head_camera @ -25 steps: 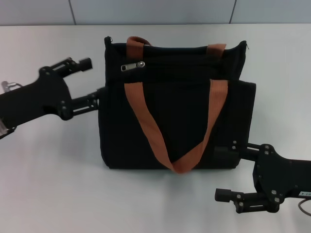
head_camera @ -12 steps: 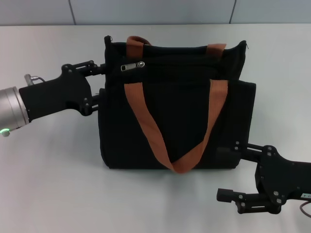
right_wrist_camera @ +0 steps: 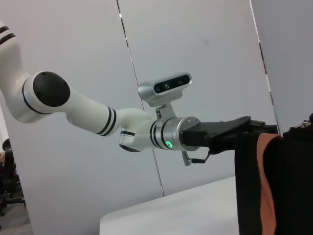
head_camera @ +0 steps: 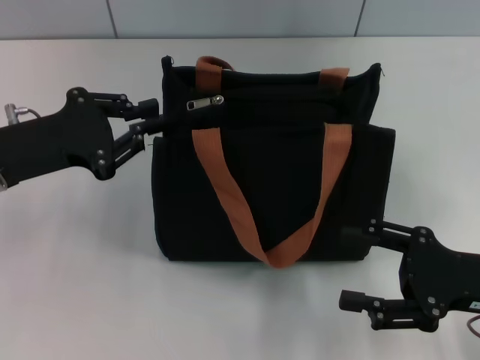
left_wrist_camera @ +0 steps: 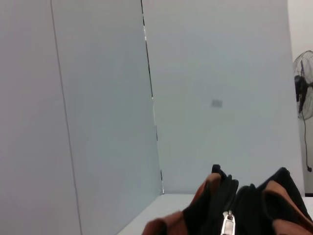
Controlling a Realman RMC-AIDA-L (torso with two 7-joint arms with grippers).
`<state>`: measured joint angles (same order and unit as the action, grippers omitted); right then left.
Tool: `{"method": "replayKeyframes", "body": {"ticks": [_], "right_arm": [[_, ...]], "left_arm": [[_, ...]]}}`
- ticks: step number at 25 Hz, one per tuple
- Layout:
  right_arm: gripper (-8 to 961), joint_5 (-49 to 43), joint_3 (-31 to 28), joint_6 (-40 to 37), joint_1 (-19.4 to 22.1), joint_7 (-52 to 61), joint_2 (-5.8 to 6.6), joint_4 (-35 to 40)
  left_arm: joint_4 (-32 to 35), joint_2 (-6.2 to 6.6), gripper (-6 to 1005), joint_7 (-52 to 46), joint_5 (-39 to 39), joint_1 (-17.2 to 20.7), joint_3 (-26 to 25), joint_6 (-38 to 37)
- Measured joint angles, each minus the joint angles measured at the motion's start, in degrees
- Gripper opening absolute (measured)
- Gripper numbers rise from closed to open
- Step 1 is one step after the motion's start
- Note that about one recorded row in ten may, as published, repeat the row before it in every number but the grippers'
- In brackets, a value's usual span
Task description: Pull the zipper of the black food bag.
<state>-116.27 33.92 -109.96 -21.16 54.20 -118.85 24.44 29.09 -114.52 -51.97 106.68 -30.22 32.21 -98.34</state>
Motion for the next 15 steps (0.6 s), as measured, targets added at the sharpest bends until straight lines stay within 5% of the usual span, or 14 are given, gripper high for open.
{"method": "replayKeyframes", "body": {"ticks": [11, 15], "right_arm": [[832, 0.0, -0.17, -0.08, 0.46, 0.18, -0.07, -0.01], [832, 0.0, -0.18, -0.08, 0.46, 0.23, -0.07, 0.0]], "left_arm": [[0.69, 0.24, -2, -4.04, -0.02, -0.22, -0.54, 1.68], [0.88, 0.04, 13, -5.66, -0.02, 0.31, -1.28, 1.79]]}}
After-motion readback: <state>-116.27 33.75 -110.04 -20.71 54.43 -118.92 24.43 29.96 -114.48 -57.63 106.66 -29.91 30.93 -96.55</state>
